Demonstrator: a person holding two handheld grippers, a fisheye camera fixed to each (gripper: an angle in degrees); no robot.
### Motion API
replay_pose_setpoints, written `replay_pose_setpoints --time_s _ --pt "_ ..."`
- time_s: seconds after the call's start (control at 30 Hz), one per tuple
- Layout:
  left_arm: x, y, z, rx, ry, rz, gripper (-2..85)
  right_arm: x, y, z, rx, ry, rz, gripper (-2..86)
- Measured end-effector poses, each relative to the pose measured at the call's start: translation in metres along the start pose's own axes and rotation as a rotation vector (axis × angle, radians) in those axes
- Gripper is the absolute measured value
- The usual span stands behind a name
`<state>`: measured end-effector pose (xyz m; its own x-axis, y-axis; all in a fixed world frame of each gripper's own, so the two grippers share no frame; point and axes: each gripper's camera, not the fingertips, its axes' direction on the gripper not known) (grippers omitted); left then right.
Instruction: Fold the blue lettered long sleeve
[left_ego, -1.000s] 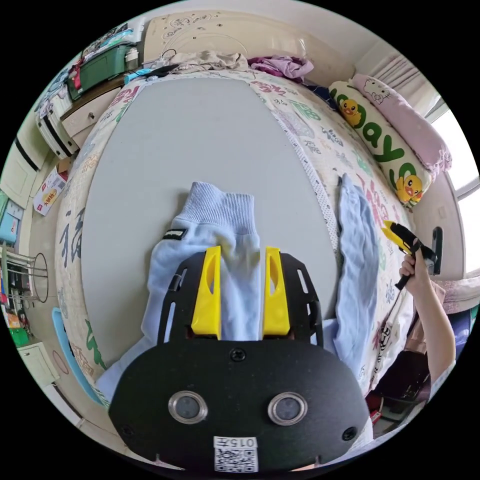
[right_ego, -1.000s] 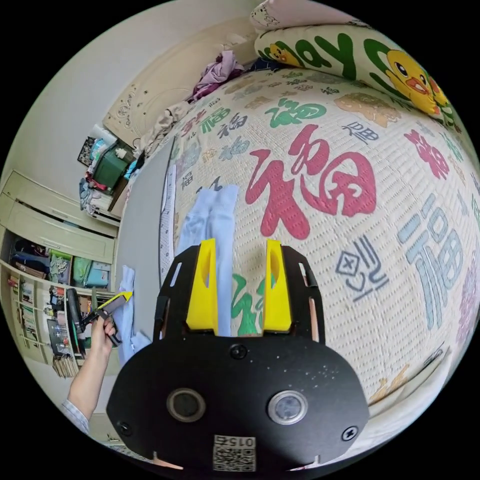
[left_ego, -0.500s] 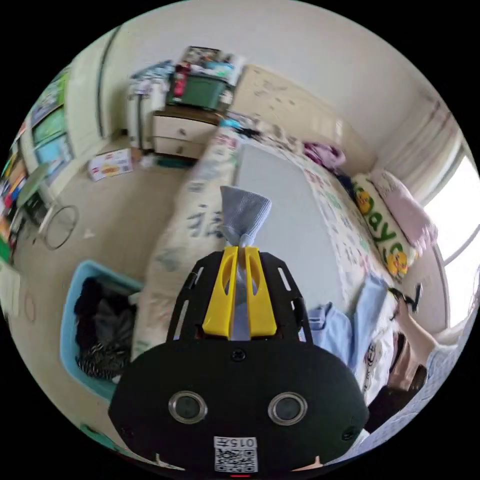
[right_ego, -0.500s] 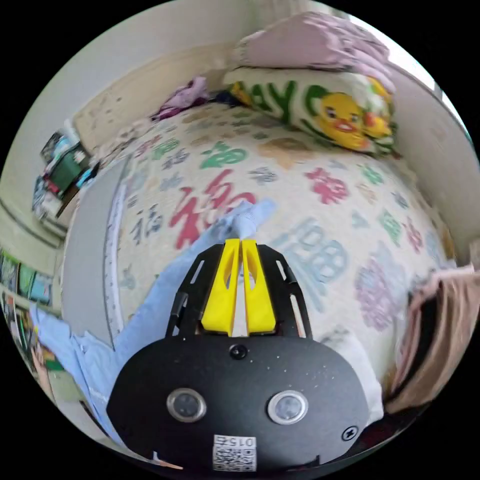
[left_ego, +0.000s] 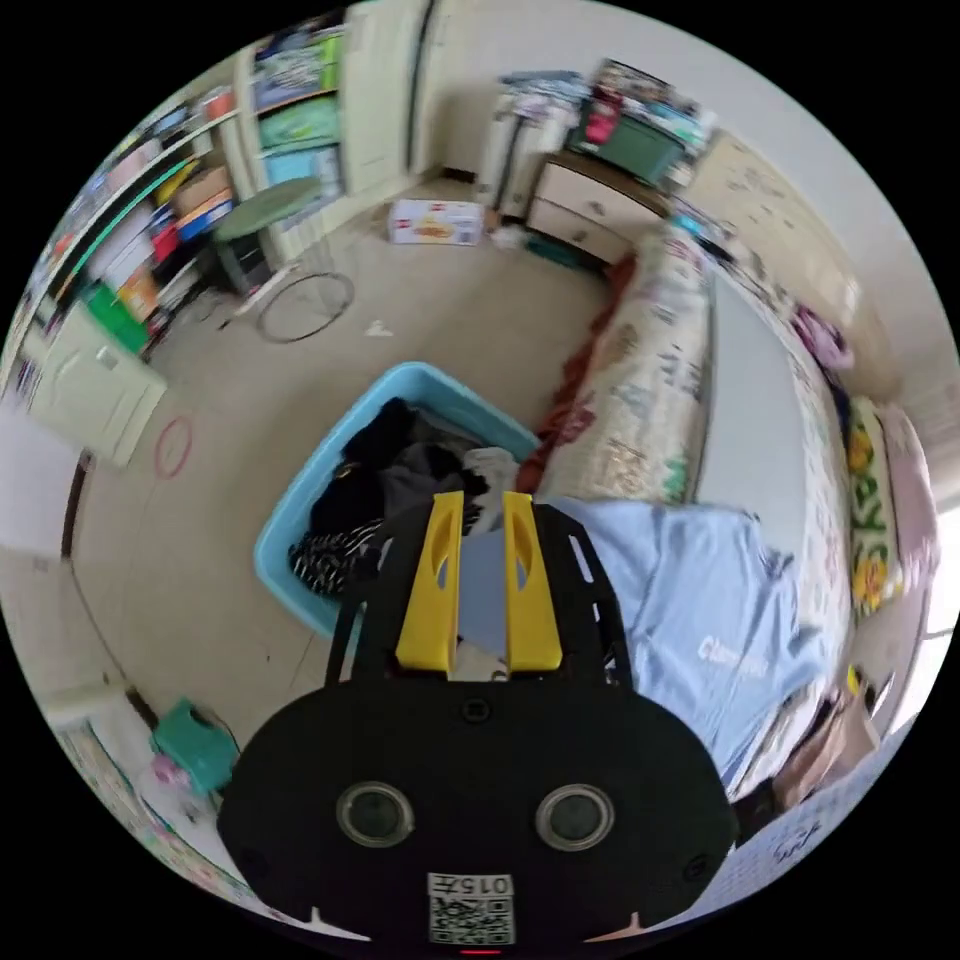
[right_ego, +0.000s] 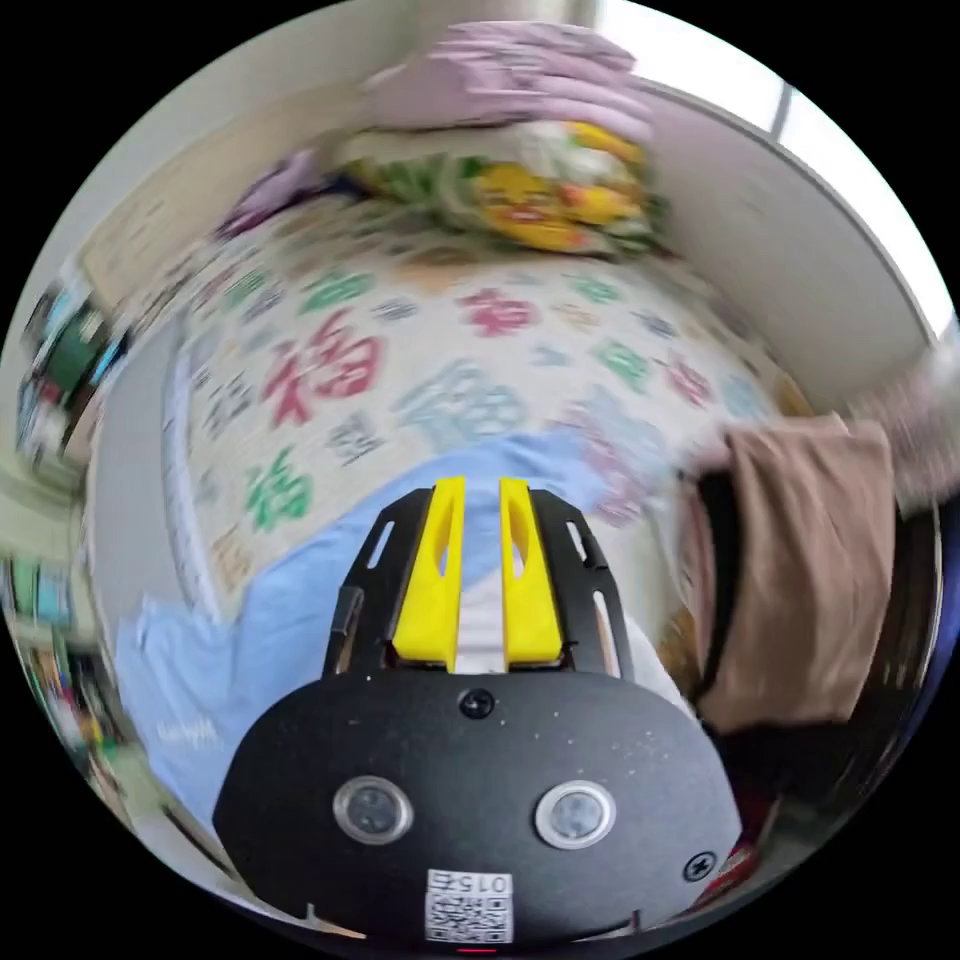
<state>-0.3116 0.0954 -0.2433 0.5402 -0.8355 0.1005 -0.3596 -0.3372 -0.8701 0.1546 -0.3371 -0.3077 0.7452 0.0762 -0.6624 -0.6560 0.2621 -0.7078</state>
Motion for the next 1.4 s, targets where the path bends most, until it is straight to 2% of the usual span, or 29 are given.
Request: replay_pose_setpoints --time_s 0.07,0.1,0.17,0.23,0.33,0.37,0.43,0.47,0.6,0.7,0.83,0.93,0.97,1.1,1.2,1.3,1.4 --pt "0.054 -0.021 0.015 -0.024 0.085 0.212 8.1 -0.129 -0.016 0.002 -0.085 -0.208 -0.425 10.6" --pt "0.09 -0.033 0.029 -0.048 0.14 0.332 8.6 -0.161 -0.015 0.004 -0.112 -0.272 -0.511 10.9" --pt "0.142 -0.045 0.055 -0.114 0.236 0.481 9.0 -0.272 -0.007 0.016 -0.238 -0.536 -0.728 11.0" --pt "0.185 -0.053 0.082 -0.185 0.271 0.587 9.2 -0.344 0.004 0.025 -0.32 -0.593 -0.878 11.1" --pt "0.233 -0.057 0.116 -0.24 0.237 0.709 9.7 -0.426 0.03 0.04 -0.417 -0.494 -1.127 10.6" --pt "0.244 -0.058 0.128 -0.273 0.232 0.728 9.7 -0.444 0.035 0.039 -0.417 -0.439 -1.18 7.7" --pt "0.254 -0.057 0.14 -0.296 0.216 0.756 8.2 -0.458 0.028 0.019 -0.328 -0.406 -1.215 2.5" --pt "0.257 -0.056 0.139 -0.251 0.192 0.778 7.2 -0.465 0.023 0.01 -0.323 -0.407 -1.239 0.2" --pt "0.264 -0.05 0.14 -0.23 0.149 0.851 2.3 -0.487 0.018 -0.006 -0.39 -0.379 -1.332 -0.8" --pt "0.268 -0.049 0.14 -0.249 0.142 0.884 0.9 -0.502 0.008 -0.027 -0.314 -0.309 -1.346 -0.9" --pt "0.266 -0.063 0.138 -0.244 0.149 0.833 0.1 -0.529 -0.044 -0.059 -0.175 -0.253 -1.233 -0.4" --pt "0.261 -0.066 0.138 -0.263 0.163 0.806 0.0 -0.545 -0.078 -0.076 -0.33 -0.431 -1.21 1.2" --pt "0.258 -0.062 0.139 -0.262 0.157 0.813 -0.1 -0.546 -0.081 -0.082 -0.391 -0.465 -1.208 5.1" --pt "0.249 -0.048 0.139 -0.251 0.146 0.826 -0.1 -0.533 -0.059 -0.092 -0.55 -0.486 -1.308 9.0" --pt "0.242 -0.045 0.14 -0.257 0.155 0.81 0.0 -0.522 -0.037 -0.097 -0.547 -0.392 -1.363 7.8" --pt "0.235 -0.043 0.14 -0.273 0.159 0.801 0.0 -0.519 -0.025 -0.113 -0.46 -0.323 -1.377 1.2" --pt "0.232 -0.037 0.136 -0.26 0.132 0.811 0.0 -0.519 -0.02 -0.123 -0.444 -0.297 -1.381 -0.4"
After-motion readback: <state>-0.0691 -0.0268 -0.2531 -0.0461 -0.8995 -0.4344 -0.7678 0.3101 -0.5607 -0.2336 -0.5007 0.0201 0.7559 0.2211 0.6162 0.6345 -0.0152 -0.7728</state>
